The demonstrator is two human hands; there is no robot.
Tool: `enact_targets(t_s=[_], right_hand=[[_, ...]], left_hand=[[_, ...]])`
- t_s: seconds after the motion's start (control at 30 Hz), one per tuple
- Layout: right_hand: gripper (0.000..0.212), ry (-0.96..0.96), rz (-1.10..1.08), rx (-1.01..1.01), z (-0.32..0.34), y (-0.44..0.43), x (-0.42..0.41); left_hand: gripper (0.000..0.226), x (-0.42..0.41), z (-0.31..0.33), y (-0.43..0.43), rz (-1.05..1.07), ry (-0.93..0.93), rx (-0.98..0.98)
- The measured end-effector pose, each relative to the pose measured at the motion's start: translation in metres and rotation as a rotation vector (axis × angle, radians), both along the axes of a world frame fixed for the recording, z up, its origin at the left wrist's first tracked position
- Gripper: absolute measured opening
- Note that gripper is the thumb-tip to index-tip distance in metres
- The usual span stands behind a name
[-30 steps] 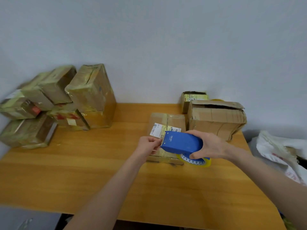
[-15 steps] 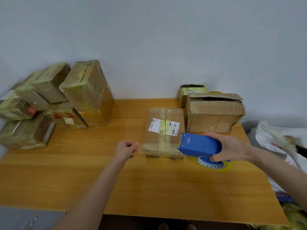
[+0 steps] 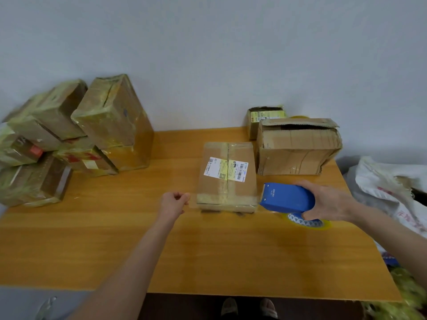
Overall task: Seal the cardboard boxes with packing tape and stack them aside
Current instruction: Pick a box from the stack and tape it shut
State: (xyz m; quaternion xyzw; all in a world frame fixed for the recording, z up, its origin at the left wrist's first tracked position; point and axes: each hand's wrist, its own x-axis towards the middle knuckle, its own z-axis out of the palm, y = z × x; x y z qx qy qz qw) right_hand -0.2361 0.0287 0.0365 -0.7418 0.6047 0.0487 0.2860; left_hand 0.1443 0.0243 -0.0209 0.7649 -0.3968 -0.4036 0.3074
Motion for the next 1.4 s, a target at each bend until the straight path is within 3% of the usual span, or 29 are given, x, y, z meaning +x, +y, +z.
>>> enact_targets(t_s=[0.23,0.37,0.43,0.5,0.57,0.63,0.73,0.8,0.87,1.1,1.4], right_hand=[[0.078,-0.016,-0.001,0.083,-0.029,-0.006,0.011],[0.085,0.008,-0.026,0.119,-0.037,-0.009,0.014],[0.085,0.01,-0.033,0.131,-0.04,-0.012,0.012],[0.084,0.009,-0.022,0.128,-0.042,-0.013,0.012],[0.081,0.011,-0.002,0.096,-0.043,-0.012,0.012],[0.079,0.043,0.022,0.063,-0.042,-0.013,0.013],[0.081,0.13,0.07,-0.014,-0.042,-0.014,0.014],[0.082,0.148,0.092,-0.057,-0.042,-0.013,0.015],[0.085,0.121,0.099,-0.061,-0.044,-0.011,0.014],[0.088,0.005,0.083,0.059,-0.035,-0.003,-0.008],[0.09,0.071,0.129,0.114,-0.024,-0.006,-0.025]], left_hand=[[0.03,-0.002,-0.028,-0.007,-0.022,-0.089,0.072],[0.02,-0.003,-0.044,-0.01,-0.081,-0.104,0.103],[0.037,0.0,-0.043,-0.007,-0.094,-0.098,0.171],[0.055,0.005,-0.042,0.0,-0.123,-0.208,0.179],[0.045,0.004,-0.035,0.008,-0.111,-0.428,0.014],[0.034,-0.018,-0.021,0.015,-0.19,-0.578,-0.285],[0.042,-0.07,-0.013,0.019,-0.611,-0.669,-0.56],[0.061,-0.094,-0.017,0.022,-0.935,-0.765,-0.453],[0.07,-0.1,-0.029,0.022,-1.072,-0.873,-0.31],[0.081,-0.098,-0.037,0.019,-1.102,-1.027,-0.215],[0.08,-0.1,-0.032,0.017,-1.101,-1.018,-0.197]])
